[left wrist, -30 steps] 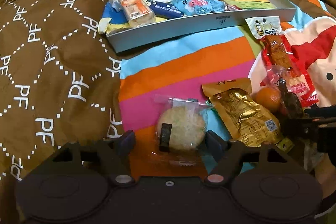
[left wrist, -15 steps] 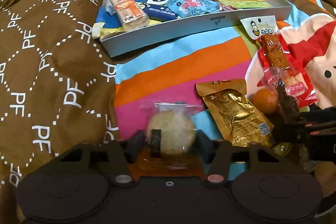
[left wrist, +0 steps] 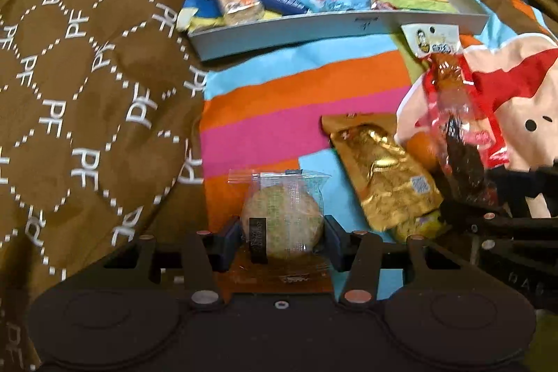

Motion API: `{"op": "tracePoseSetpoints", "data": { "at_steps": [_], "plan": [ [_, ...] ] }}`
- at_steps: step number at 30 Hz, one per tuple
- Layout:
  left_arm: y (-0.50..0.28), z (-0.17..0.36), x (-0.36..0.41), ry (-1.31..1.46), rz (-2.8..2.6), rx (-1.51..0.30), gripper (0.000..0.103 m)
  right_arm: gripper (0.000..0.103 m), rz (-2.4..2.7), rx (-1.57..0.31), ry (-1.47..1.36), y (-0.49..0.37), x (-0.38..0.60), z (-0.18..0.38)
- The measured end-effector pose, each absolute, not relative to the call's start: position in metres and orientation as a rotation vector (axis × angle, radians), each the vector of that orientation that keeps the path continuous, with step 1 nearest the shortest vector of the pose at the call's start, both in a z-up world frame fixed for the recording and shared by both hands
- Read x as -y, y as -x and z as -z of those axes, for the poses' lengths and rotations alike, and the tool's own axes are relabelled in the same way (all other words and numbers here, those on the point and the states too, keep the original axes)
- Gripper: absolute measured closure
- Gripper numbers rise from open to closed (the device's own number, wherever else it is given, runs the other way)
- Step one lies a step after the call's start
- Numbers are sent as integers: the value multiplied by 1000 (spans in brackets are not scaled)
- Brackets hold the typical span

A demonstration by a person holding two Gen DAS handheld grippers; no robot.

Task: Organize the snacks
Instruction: 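Grasp the round biscuit pack with the left tool while the right tool grasps the dark braised snack, then carry the biscuit pack into the tray with the left tool while the right tool carries the dark snack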

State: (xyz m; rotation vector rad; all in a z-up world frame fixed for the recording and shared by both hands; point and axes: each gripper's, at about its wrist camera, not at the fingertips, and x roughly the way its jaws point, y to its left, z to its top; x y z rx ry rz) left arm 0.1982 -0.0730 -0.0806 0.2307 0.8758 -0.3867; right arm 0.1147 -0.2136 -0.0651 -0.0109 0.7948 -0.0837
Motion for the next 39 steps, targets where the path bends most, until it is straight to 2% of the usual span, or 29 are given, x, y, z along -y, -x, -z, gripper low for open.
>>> {"op": "tracePoseSetpoints", "data": {
  "at_steps": [14,25,35,39],
  "plan": [
    [-196,64,63,-96,406,-826,51,54,153,-641,649,-98,155,86],
    [-202,43,60,25,407,-726,51,54,178,-455,739,-107,154,64],
    [-246,5,71,88,342,-482,51,53,185,-266,741,-146,179,18],
    [-273,-12,83,115,345,-409,51,53,180,-225,660,-171,193,3]
  ]
}}
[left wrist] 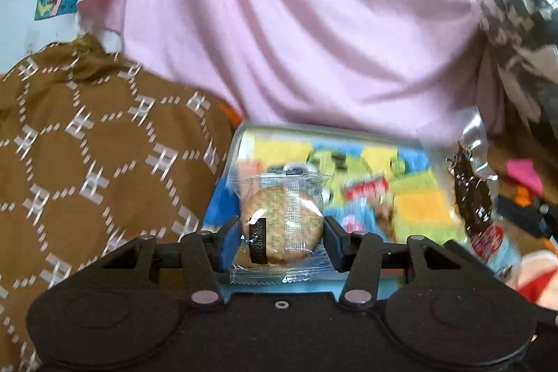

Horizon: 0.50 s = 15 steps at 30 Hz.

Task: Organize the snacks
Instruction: 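Carry the biscuit pack into the tray with the left tool while the right tool carries the dark snack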

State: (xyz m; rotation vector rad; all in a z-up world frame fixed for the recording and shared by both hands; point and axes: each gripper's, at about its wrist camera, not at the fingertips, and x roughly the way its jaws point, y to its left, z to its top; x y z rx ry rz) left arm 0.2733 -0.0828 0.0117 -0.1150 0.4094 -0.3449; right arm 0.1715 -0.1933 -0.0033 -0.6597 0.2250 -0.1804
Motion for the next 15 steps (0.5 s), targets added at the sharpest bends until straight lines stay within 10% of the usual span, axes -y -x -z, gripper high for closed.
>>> {"op": "tracePoseSetpoints", "data": {
  "at_steps": [15],
  "plan": [
    [-314,13,128,47,405,-388,54,52,271,-258,385,-235,253,-5]
  ]
}}
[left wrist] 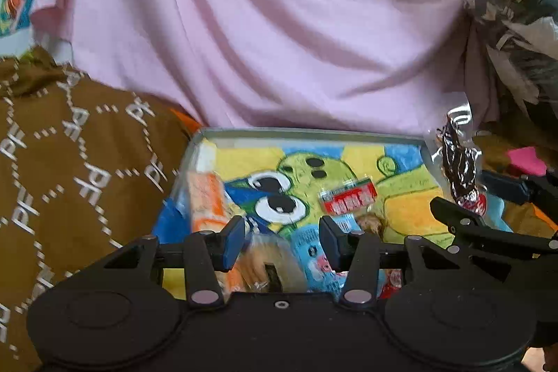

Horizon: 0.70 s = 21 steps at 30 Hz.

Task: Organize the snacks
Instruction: 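Carry the biscuit pack into the tray with the left tool while the right tool carries the dark snack, then open both tools to release the biscuit and dark snack in the tray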

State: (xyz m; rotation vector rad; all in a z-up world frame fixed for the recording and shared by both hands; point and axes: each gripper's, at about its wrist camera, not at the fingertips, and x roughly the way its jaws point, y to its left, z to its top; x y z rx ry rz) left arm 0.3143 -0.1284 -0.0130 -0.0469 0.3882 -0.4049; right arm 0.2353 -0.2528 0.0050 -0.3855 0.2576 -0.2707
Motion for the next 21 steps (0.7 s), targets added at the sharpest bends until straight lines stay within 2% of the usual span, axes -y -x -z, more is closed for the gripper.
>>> {"op": "tracePoseSetpoints", "data": {
  "at_steps": [7,15,17,21],
  "plan": [
    [-329,30,125,70,387,-420,56,52,263,-339,366,-245,259,12],
    [-328,29,124,81,388,-413,46,50,242,-395,341,-250,261,18],
    [-327,28,124,85,384,-411,40,50,241,-403,324,-251,263,19],
    [-321,20,121,87,376,-393,28,38,245,-409,280,-250,270,17]
  ]
}}
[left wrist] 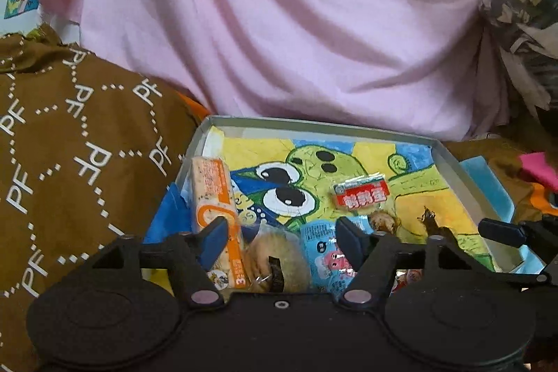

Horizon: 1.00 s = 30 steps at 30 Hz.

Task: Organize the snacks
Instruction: 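Open both tools to release the biscuit and dark snack in the tray, then withdraw both open tools from the tray back over the remaining snacks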

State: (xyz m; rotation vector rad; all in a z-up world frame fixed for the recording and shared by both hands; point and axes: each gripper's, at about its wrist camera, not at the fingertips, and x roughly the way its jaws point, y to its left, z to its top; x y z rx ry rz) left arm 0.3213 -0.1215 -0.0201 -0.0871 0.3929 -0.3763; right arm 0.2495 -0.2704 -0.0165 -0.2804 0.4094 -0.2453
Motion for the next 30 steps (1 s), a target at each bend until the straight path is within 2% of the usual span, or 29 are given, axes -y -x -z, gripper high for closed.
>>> {"op": "tracePoseSetpoints", "data": {
  "at_steps": [5,7,15,23,30],
  "plan": [
    [-309,8,114,105,356,-373,7,23,261,-383,212,-237,279,7],
    [-301,2,109,115,346,-360,3,17,266,-364,188,-230,281,1],
    [-265,-22,92,148,340,-343,1,1,247,-257,114,-178,282,-27],
    [-206,-36,75,123,319,-320,1,0,225,-167,98,-119,271,-46],
    [-156,-30,55,59,303,-358,1,0,208,-201,55,-72,263,-47]
  ]
}}
